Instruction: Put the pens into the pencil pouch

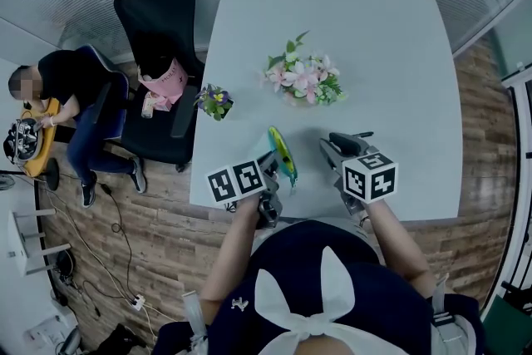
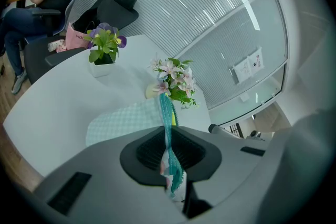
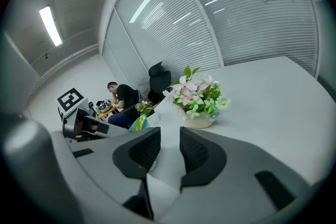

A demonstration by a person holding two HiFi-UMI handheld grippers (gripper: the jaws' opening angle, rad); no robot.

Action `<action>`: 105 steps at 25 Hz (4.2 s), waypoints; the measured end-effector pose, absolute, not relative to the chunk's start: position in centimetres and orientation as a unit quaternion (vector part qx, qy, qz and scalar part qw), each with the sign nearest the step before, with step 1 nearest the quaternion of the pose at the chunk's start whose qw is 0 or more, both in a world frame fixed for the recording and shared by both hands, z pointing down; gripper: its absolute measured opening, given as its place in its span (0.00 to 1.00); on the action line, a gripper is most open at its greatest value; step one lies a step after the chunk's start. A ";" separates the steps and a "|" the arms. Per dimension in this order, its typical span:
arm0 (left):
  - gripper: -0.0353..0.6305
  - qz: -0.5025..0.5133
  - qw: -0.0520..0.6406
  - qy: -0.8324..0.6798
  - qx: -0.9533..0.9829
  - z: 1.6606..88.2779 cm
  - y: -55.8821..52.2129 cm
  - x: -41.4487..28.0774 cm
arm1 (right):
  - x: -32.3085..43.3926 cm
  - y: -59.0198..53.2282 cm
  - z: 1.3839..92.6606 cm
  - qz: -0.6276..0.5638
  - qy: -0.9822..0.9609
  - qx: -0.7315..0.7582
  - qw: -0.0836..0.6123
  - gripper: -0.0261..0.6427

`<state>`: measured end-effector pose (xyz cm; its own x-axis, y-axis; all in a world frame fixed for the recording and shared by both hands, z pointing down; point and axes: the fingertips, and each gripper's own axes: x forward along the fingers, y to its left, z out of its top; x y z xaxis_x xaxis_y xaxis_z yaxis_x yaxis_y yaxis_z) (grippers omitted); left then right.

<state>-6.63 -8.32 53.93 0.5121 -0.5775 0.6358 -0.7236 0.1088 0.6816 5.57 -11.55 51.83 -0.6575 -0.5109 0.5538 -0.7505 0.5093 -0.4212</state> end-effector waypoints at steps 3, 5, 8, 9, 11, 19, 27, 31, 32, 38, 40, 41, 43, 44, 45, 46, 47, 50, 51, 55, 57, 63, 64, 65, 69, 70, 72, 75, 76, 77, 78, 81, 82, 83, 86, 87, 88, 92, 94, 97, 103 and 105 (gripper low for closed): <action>0.13 0.066 0.561 -0.490 0.664 53.9 -8.3 -6.7 | 7.5 -12.5 52.0 0.330 -0.838 0.397 0.176 0.21; 0.13 0.067 0.560 -0.490 0.664 53.8 -8.3 -6.7 | 8.9 -13.1 52.1 0.332 -0.830 0.414 0.173 0.21; 0.13 0.067 0.561 -0.491 0.663 53.8 -8.5 -6.7 | 10.8 -13.9 52.4 0.336 -0.818 0.436 0.169 0.21; 0.13 0.067 0.561 -0.491 0.663 53.7 -8.5 -6.7 | 11.4 -14.1 52.5 0.338 -0.813 0.443 0.168 0.21; 0.13 0.068 0.561 -0.491 0.663 53.8 -8.5 -6.7 | 12.5 -14.5 52.8 0.342 -0.806 0.455 0.165 0.21; 0.13 0.071 0.562 -0.492 0.661 53.7 -8.6 -6.5 | 16.3 -15.5 55.3 0.367 -0.772 0.494 0.161 0.21; 0.13 0.074 0.564 -0.495 0.657 53.9 -8.7 -6.5 | 19.2 -15.7 59.7 0.409 -0.726 0.524 0.179 0.22; 0.13 0.075 0.566 -0.496 0.654 54.1 -8.7 -6.5 | 20.5 -15.6 61.9 0.419 -0.702 0.541 0.197 0.22; 0.13 0.075 0.567 -0.497 0.653 54.1 -8.7 -6.5 | 20.7 -15.7 62.5 0.427 -0.694 0.545 0.196 0.22; 0.13 0.075 0.568 -0.501 0.649 54.2 -8.6 -6.6 | 21.7 -15.7 65.5 0.495 -0.642 0.560 0.172 0.27; 0.13 0.075 0.569 -0.501 0.648 54.2 -8.6 -6.6 | 21.9 -15.7 66.2 0.514 -0.627 0.562 0.164 0.27; 0.13 0.075 0.570 -0.502 0.647 54.2 -8.6 -6.6 | 21.9 -15.8 66.6 0.523 -0.620 0.563 0.159 0.27; 0.13 0.073 0.571 -0.502 0.645 54.3 -8.6 -6.7 | 22.0 -15.9 67.2 0.539 -0.604 0.567 0.151 0.27; 0.13 0.072 0.572 -0.502 0.644 54.2 -8.5 -6.7 | 22.1 -15.9 67.5 0.546 -0.596 0.570 0.148 0.27; 0.13 0.071 0.573 -0.502 0.644 54.2 -8.5 -6.7 | 22.1 -15.9 67.8 0.552 -0.588 0.573 0.146 0.27; 0.13 0.070 0.573 -0.503 0.643 54.2 -8.5 -6.7 | 22.2 -15.9 68.0 0.556 -0.581 0.576 0.145 0.27; 0.13 0.070 0.573 -0.503 0.643 54.2 -8.5 -6.7 | 22.2 -15.9 68.2 0.559 -0.575 0.580 0.145 0.28; 0.13 0.067 0.575 -0.503 0.642 54.2 -8.5 -6.8 | 22.2 -16.0 68.7 0.564 -0.560 0.589 0.146 0.28; 0.13 0.067 0.575 -0.504 0.641 54.2 -8.5 -6.8 | 22.2 -16.0 68.9 0.565 -0.556 0.591 0.147 0.28; 0.13 0.064 0.576 -0.506 0.639 54.3 -8.5 -6.9 | 22.4 -16.5 69.3 0.555 -0.546 0.608 0.156 0.24; 0.13 0.064 0.577 -0.506 0.638 54.3 -8.5 -7.0 | 22.5 -16.8 69.4 0.546 -0.544 0.615 0.166 0.22; 0.13 0.061 0.579 -0.506 0.636 54.5 -8.3 -7.0 | 22.4 -18.3 69.5 0.503 -0.566 0.614 0.222 0.19; 0.13 0.061 0.579 -0.507 0.636 54.5 -8.3 -7.1 | 22.3 -18.5 69.5 0.499 -0.569 0.612 0.228 0.19; 0.13 0.061 0.579 -0.507 0.636 54.5 -8.3 -7.1 | 22.3 -18.7 69.5 0.497 -0.572 0.611 0.232 0.19; 0.13 0.058 0.580 -0.508 0.634 54.4 -8.2 -7.2 | 22.1 -19.4 69.3 0.481 -0.579 0.611 0.245 0.19; 0.13 0.058 0.580 -0.508 0.634 54.4 -8.1 -7.2 | 22.0 -19.4 69.2 0.478 -0.580 0.611 0.246 0.18; 0.13 0.057 0.580 -0.509 0.634 54.3 -8.1 -7.3 | 21.9 -19.5 68.9 0.476 -0.583 0.612 0.244 0.11; 0.13 0.055 0.580 -0.510 0.633 54.3 -8.0 -7.4 | 21.7 -19.7 68.6 0.474 -0.588 0.611 0.239 0.05; 0.13 0.054 0.580 -0.510 0.633 54.3 -8.0 -7.4 | 21.7 -19.7 68.5 0.475 -0.590 0.609 0.236 0.05; 0.13 0.054 0.580 -0.510 0.633 54.3 -7.9 -7.4 | 21.6 -19.7 68.5 0.478 -0.591 0.607 0.232 0.05; 0.13 0.054 0.579 -0.510 0.633 54.3 -7.9 -7.5 | 21.6 -19.6 68.4 0.480 -0.593 0.605 0.228 0.05; 0.13 0.054 0.579 -0.511 0.634 54.2 -7.7 -7.5 | 21.4 -19.8 68.0 0.473 -0.611 0.592 0.227 0.05; 0.13 0.054 0.579 -0.511 0.634 54.2 -7.7 -7.5 | 21.1 -19.9 67.9 0.464 -0.624 0.584 0.235 0.07; 0.13 0.055 0.578 -0.511 0.634 54.2 -7.6 -7.5 | 20.7 -19.9 67.7 0.451 -0.639 0.572 0.248 0.16; 0.13 0.055 0.577 -0.511 0.635 54.2 -7.4 -7.5 | 19.8 -20.0 67.9 0.398 -0.674 0.539 0.313 0.25; 0.13 0.055 0.577 -0.512 0.635 54.2 -7.3 -7.5 | 19.7 -20.0 68.2 0.379 -0.679 0.531 0.337 0.25; 0.13 0.055 0.577 -0.512 0.634 54.2 -7.3 -7.5 | 19.7 -20.1 68.5 0.364 -0.681 0.524 0.359 0.25; 0.13 0.055 0.576 -0.515 0.633 54.2 -7.2 -7.6 | 19.8 -20.0 69.6 0.346 -0.681 0.506 0.400 0.19; 0.13 0.054 0.576 -0.516 0.632 54.1 -7.2 -7.7 | 19.8 -20.0 69.7 0.346 -0.682 0.502 0.404 0.17; 0.13 0.053 0.576 -0.517 0.631 54.1 -7.1 -7.8 | 19.6 -19.9 69.4 0.352 -0.685 0.498 0.398 0.15; 0.13 0.052 0.575 -0.515 0.633 54.1 -7.2 -7.8 | 19.2 -19.9 67.3 0.358 -0.699 0.500 0.366 0.14; 0.13 0.052 0.575 -0.514 0.635 54.1 -7.2 -7.8 | 19.1 -19.7 66.5 0.357 -0.704 0.500 0.356 0.14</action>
